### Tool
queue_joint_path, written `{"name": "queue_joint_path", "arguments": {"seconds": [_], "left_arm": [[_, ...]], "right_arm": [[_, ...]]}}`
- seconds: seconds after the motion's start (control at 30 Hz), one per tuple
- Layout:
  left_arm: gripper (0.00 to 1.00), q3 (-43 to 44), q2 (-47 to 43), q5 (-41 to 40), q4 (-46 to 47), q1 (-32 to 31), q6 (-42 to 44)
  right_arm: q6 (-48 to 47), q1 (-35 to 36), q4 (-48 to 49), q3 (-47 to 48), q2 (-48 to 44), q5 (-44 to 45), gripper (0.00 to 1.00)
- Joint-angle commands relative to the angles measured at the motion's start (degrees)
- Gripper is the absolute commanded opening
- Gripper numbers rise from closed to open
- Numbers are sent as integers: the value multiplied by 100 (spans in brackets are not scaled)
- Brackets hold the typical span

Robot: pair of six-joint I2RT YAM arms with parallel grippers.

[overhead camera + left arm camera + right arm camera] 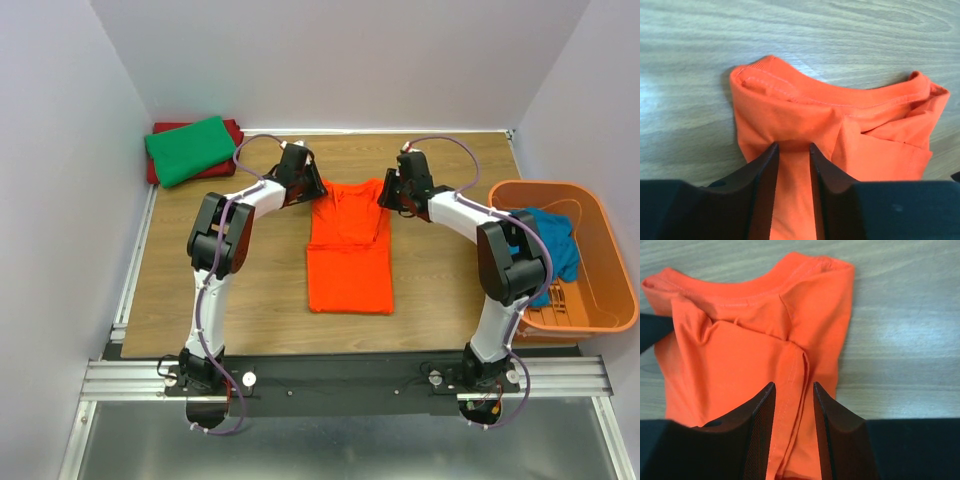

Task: Fold and stack the t-shirts
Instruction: Grab one side of the 2/3 rectangular tshirt with both arms

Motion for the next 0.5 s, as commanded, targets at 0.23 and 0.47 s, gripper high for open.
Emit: {"name": "queue_joint_path", "arguments": {"seconds": [0.23, 0.47], "left_arm": [[45, -3, -909, 455, 329, 279, 400], [45, -1662, -2412, 131, 329, 280, 67]], "right_arm": [[423, -50, -380, -604, -909, -680, 44], [809, -50, -573, -1860, -2175, -1575, 44]]}}
